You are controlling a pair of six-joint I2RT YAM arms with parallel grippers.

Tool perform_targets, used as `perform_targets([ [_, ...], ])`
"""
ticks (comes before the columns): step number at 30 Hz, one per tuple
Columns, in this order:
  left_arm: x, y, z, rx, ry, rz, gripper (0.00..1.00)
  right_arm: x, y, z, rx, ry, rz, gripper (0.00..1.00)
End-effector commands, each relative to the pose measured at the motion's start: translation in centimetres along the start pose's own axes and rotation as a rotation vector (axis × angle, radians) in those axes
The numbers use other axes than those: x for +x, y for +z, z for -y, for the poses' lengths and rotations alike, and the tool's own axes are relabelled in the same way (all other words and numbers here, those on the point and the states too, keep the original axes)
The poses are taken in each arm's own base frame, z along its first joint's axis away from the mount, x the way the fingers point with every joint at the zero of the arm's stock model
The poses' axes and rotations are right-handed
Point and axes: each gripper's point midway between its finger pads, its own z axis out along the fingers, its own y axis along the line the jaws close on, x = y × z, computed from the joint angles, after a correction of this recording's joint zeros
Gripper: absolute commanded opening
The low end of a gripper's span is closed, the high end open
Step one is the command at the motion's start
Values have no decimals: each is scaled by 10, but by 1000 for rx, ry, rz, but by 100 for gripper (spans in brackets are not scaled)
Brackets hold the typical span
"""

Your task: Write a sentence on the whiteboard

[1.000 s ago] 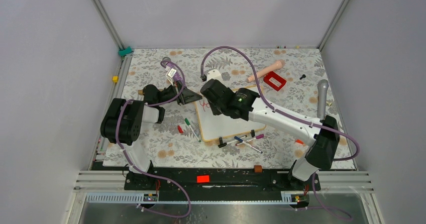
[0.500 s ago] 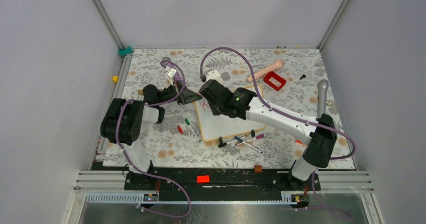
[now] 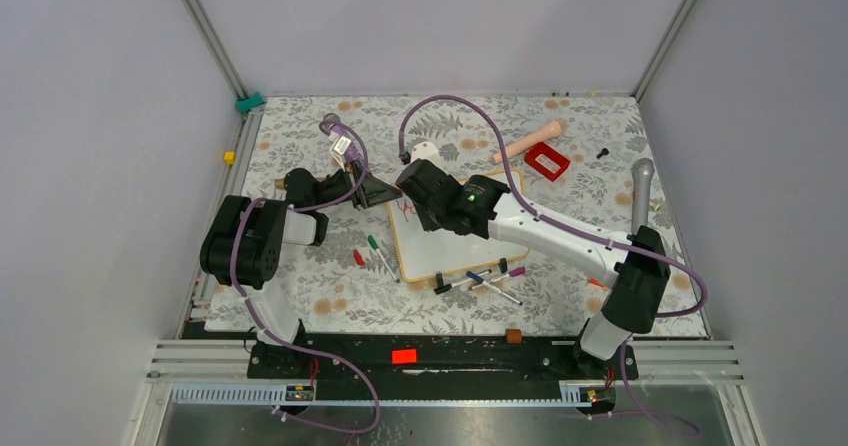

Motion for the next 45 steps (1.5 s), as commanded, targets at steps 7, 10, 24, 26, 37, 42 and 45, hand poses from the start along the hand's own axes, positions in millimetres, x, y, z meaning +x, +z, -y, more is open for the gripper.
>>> perform_targets([
  [7,-5,-2,15,40,97,-3,1,16,3,7,12,37,-40,0],
  [10,-5,-2,15,41,97,-4,1,18,3,9,26,38,-42,0],
  [24,-6,-2,17,44,102,-4,1,3,3,27,108,51,-11,0],
  [26,-6,-2,17,44,101,-5,1,1,3,27,107,55,-8,0],
  [37,-5,-2,17,44,101,-6,1,-20,6,28,92,59,13,0],
  [42,-6,-2,16,43,102,-4,1,-15,6,27,83,64,1,0],
  [45,-6,-3,15,41,101,-2,1,-6,6,26,70,76,-20,0],
])
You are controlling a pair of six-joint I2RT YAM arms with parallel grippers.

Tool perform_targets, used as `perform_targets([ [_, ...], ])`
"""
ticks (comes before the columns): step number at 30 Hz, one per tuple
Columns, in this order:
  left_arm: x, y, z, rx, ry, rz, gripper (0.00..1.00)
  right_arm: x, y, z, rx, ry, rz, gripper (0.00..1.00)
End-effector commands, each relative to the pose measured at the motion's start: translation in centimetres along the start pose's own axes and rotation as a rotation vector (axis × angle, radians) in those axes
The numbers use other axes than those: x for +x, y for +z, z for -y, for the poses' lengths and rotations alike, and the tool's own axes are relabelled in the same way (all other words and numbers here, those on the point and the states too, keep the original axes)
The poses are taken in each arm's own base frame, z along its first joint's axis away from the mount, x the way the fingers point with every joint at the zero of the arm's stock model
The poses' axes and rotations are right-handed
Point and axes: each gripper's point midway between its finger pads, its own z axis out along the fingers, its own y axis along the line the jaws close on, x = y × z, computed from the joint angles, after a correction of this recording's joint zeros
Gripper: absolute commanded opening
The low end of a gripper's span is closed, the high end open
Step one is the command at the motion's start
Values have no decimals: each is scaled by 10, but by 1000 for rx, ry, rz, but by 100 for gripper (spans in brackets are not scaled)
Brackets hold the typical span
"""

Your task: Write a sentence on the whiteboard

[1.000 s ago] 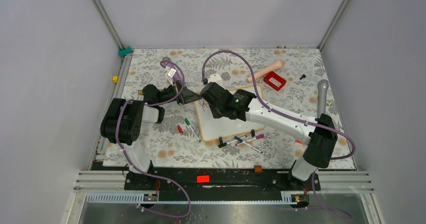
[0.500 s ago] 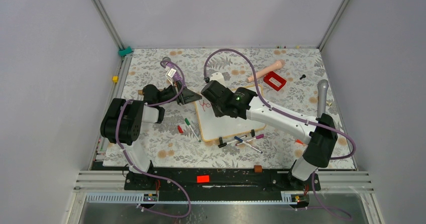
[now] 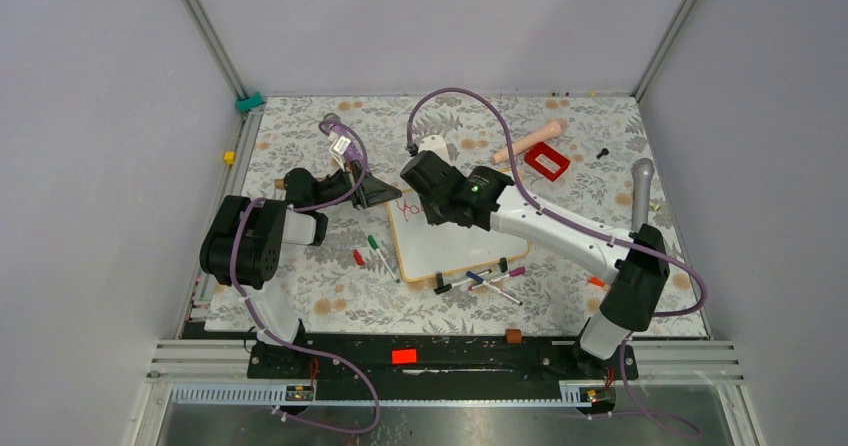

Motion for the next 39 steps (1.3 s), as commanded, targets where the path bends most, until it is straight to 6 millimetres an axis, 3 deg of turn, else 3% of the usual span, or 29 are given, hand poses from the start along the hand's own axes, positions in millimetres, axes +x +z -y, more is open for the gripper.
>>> perform_targets([
  [1,-6,-3,16,44,105,-3,1,-1,7,9,27,37,5,0],
  [7,-6,-3,15,43,103,-3,1,16,7,9,13,56,-32,0],
  [16,-6,-2,15,44,103,-3,1,16,5,14,26,57,-27,0],
  [20,-6,-2,15,45,106,-4,1,12,0,15,26,65,-11,0],
  [25,-7,-3,15,43,107,-1,1,-14,-17,7,-72,93,120,0],
  [29,-7,-3,16,43,107,0,1,-29,-33,12,-92,81,204,0],
  [39,-8,-2,16,46,108,-2,1,-24,-45,34,-37,83,235,0],
])
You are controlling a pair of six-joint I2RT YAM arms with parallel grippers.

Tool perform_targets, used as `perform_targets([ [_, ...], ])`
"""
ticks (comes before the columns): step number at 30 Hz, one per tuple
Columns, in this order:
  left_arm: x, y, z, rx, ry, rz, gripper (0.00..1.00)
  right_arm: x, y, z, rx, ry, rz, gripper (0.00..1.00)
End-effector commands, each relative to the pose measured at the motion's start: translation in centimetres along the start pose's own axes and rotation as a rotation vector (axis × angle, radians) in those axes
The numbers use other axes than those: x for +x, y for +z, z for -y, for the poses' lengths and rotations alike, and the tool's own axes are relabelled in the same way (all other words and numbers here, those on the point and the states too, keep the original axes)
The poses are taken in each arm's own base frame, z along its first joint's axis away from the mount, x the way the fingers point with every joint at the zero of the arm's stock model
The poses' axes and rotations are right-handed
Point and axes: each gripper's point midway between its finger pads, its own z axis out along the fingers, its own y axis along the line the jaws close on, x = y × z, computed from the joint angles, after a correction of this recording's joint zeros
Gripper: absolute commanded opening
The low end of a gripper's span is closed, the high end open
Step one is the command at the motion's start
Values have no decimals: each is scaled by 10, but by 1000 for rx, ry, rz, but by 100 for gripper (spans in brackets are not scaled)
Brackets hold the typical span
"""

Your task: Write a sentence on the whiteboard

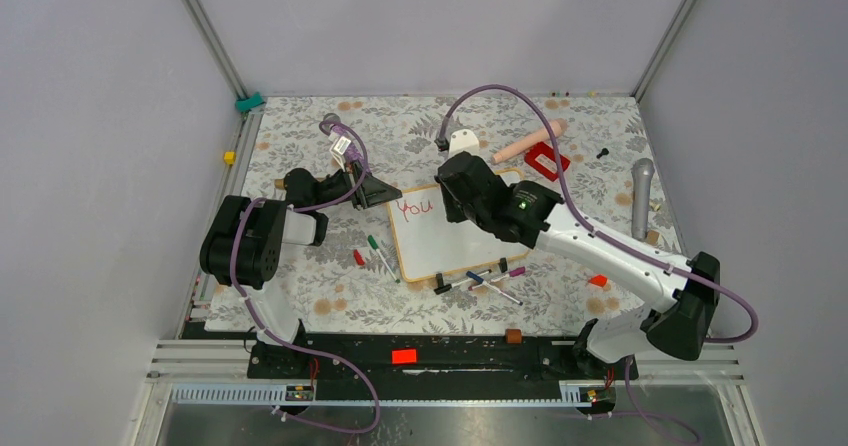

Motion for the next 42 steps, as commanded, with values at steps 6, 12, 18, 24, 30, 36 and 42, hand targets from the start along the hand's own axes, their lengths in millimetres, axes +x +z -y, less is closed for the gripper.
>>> perform_targets([
  [6,-9,0,19,50,111,-3,1,-4,-9,23,76,-7,37,0],
  [12,-6,-1,17,41,89,0,1,0,-14,30,90,-2,36,0],
  [18,-4,-1,13,39,90,-4,1,2,-19,34,86,-14,41,0],
  [24,-7,0,8,30,100,9,1,4,-19,37,88,-27,35,0],
  [30,-10,3,5,37,86,2,1,10,-19,37,75,-33,21,0],
  [36,-9,2,8,58,104,-29,1,12,-17,35,66,-45,10,0],
  [42,-6,2,10,83,103,-70,1,10,-15,31,56,-45,7,0],
])
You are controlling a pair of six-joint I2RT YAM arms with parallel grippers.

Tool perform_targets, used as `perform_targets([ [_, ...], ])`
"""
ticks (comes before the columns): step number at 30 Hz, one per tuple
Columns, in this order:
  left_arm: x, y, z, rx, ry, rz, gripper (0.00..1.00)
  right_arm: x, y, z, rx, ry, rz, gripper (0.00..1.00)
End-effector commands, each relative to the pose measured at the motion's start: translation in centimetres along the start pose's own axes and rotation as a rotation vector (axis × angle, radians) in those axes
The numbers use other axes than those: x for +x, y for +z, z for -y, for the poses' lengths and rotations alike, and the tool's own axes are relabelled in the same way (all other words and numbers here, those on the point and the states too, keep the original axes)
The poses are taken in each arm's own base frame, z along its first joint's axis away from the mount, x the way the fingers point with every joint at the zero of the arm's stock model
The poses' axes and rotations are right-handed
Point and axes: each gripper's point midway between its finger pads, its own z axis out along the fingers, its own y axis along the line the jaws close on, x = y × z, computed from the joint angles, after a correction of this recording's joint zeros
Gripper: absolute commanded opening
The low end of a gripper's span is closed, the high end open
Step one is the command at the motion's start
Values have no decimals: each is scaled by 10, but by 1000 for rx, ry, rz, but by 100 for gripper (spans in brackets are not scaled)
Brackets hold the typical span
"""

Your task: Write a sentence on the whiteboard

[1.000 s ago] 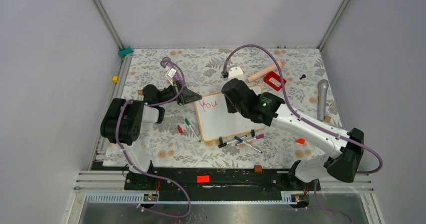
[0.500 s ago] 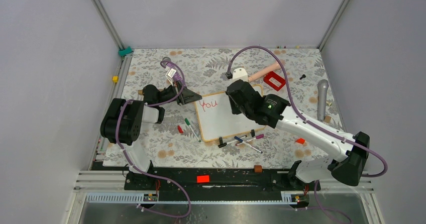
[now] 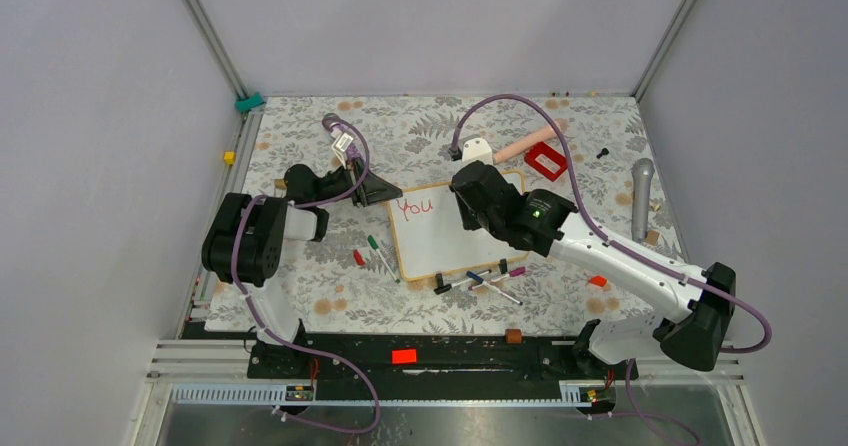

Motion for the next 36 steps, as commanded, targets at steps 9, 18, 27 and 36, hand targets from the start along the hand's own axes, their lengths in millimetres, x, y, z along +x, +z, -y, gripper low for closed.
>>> perform_targets([
  [9,-4,0,7,56,93,-42,1,-16,-4,-2,-21,-5,30,0],
  [18,-5,-2,8,47,97,-30,1,-16,4,-11,-34,5,10,0],
  [27,-3,-3,7,44,98,-29,2,-14,3,-4,4,30,16,0],
  [36,-2,-3,7,41,93,-27,2,-15,6,-9,-11,23,4,0],
])
